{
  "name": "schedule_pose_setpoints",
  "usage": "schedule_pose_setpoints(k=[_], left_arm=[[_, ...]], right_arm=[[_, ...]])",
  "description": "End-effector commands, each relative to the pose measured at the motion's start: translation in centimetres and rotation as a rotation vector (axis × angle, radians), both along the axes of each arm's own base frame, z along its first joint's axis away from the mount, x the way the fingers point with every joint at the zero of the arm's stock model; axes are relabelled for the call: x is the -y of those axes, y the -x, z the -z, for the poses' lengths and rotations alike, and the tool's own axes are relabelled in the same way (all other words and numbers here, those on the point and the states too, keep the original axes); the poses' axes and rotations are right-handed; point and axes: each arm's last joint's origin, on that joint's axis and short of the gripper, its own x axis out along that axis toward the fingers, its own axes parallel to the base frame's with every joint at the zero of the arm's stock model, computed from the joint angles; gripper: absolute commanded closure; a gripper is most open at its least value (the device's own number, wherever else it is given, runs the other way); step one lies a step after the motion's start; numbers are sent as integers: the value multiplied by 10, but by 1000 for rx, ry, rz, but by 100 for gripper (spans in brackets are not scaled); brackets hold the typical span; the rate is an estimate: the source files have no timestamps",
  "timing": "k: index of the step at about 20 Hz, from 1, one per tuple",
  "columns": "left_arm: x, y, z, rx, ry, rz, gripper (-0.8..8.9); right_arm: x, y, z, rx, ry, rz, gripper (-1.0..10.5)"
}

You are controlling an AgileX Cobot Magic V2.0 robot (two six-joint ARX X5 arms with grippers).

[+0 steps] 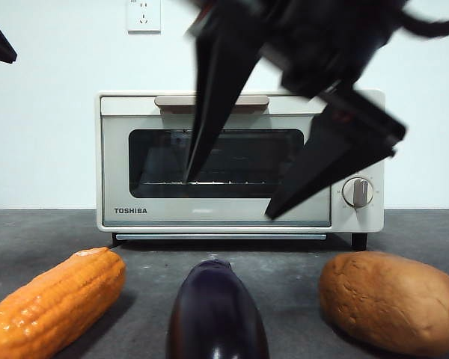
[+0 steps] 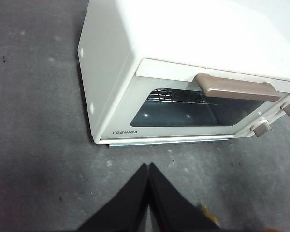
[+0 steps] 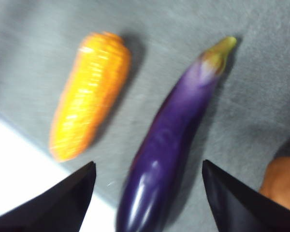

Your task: Take the eggplant from the table,put the eggplant in the oven

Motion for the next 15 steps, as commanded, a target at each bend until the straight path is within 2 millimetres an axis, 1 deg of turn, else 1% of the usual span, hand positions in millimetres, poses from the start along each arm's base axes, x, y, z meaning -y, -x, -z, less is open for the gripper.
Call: schedule_pose_setpoints(k=[1,4,6,8,12,14,15], left_arm=[[1,-1,-5,24,-6,9,808],[1,-1,-5,23,-6,9,808],[1,-1,-5,23,-7,9,808],[1,-1,-5,23,-7,9,808],[1,-1,-5,24,-7,9,808],[1,-1,-5,23,-6,9,808],[1,-1,-5,23,-7,10,808]], right_arm=[[-22,-5,14,-27,86,-1,590],[-42,-14,32,-46,150,-7,590],[-50,-19,44,-61,186,-5,592],[-53,-22,52,-66,209,-3,627],[-55,-21,52,-59,202,-1,764],[-55,-21,51,-71,199,-8,799],[-57,-21,46,-74,191,-26,799]])
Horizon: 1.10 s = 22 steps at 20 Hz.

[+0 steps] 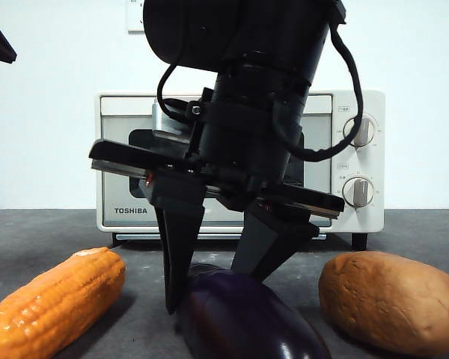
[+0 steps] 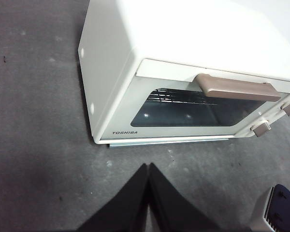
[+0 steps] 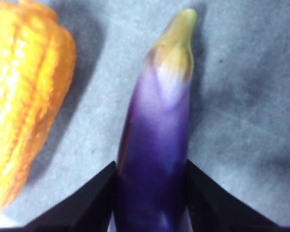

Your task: Take the eggplant from the table,put the eggplant in the oven

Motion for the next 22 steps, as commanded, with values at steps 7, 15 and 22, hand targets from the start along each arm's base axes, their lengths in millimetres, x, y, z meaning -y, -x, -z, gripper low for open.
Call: schedule_pose_setpoints(k=[7,15,22], left_arm=[[24,-13,-31,42,-17,134,808],[87,-65,-45,-14,-75,327,808],[138,-121,-51,-76,-256,403,807]], right_arm=[[14,23,-112,142,-20,-363,798],[95,68,-177,334,65,-453,798],[150,97,-206,459,32,-361,798]])
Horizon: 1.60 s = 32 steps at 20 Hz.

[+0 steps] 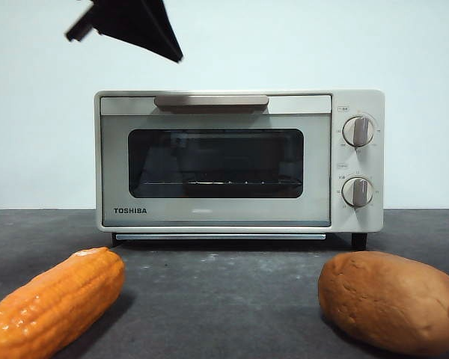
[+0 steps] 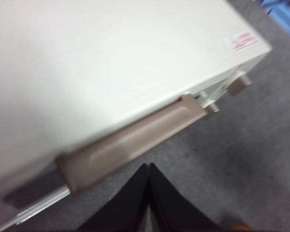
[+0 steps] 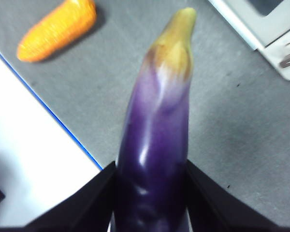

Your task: Take the eggplant from the table,put the eggplant in the oven

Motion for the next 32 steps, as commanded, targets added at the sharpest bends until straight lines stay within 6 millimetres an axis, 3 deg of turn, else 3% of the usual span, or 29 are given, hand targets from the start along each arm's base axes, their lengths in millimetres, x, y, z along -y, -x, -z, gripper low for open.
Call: schedule_pose_setpoints(k=[1,5,10,16,22,27,32], left_arm=[[15,-18,-2,18,-70,49,808],[27,-37,4,16,-137,36,808],[31,-42,22,-29,-222,77,808],[43,-19,34,-164,-324,171,808],[60,17,40,-297,-426,284,808],[66,36,33,-315,-439,319,808],[56,44,16,-221,-425,233,808]], right_arm=[[10,8,-10,29,-57,5,798],[32,21,-18,64,-120,8,798],[49,31,-23,100,-174,10,798],[53,31,-24,157,-152,53,798],[53,30,-24,175,-139,62,798],[53,30,-24,176,-141,61,798],[48,27,-24,176,-141,54,798]])
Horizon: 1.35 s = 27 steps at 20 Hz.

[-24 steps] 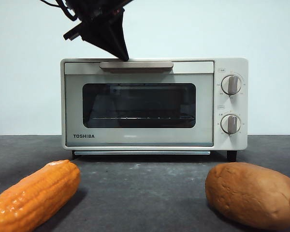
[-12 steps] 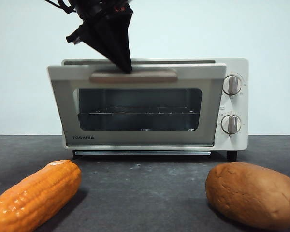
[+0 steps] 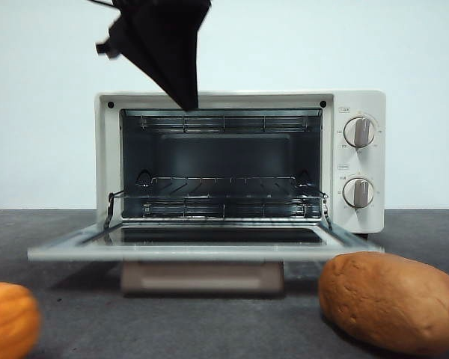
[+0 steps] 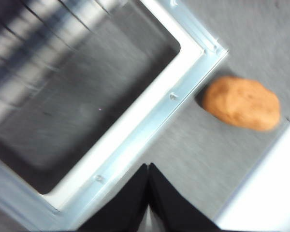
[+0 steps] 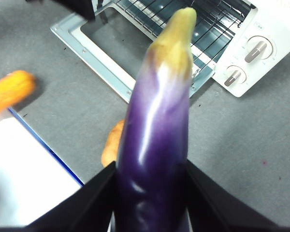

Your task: Take the eggplant from the table,put the eggplant in the oven

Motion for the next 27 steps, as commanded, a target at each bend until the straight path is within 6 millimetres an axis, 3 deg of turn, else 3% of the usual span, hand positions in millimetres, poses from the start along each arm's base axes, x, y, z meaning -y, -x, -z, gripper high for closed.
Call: schedule_pose_setpoints(k=[1,7,12,15,19,23,27], left_arm=[[-6,3,-8,74,14,-58,808],[-55,18,-6,211,107,-248,808],[-115,43,21,281,210,-464,808],[-140,58,39,297,240,-555,808],[-162,70,62,296,263,-633,808],[-176,66,84,283,324,-691,808],[-183,65,88,258,358,-717,808]], right_arm=[[-6,-2,-4,9,-7,-16,798],[-29,-16,-2,29,20,-58,798],[-69,-40,8,78,105,-145,798],[-100,-60,20,131,192,-202,798],[-144,-90,47,252,383,-229,798],[-180,-117,71,387,504,-180,798],[-210,-140,94,469,527,-227,798]])
